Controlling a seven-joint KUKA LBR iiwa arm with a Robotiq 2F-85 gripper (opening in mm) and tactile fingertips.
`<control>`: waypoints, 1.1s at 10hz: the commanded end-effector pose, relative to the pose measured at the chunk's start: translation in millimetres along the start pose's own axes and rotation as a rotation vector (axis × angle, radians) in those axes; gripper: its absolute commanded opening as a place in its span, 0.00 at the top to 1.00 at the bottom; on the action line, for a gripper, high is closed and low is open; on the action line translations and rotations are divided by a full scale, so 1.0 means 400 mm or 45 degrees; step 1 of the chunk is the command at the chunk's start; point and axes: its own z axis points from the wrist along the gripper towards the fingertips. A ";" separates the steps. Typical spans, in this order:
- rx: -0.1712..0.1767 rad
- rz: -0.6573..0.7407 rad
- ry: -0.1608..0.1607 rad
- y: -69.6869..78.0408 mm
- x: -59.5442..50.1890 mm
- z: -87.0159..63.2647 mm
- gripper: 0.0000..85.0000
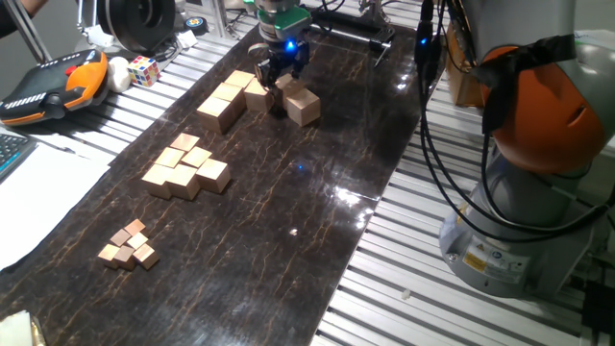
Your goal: Stack the blocks into a pyramid shape
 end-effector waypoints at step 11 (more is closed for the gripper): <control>0.008 0.006 0.000 0.008 0.003 0.013 0.20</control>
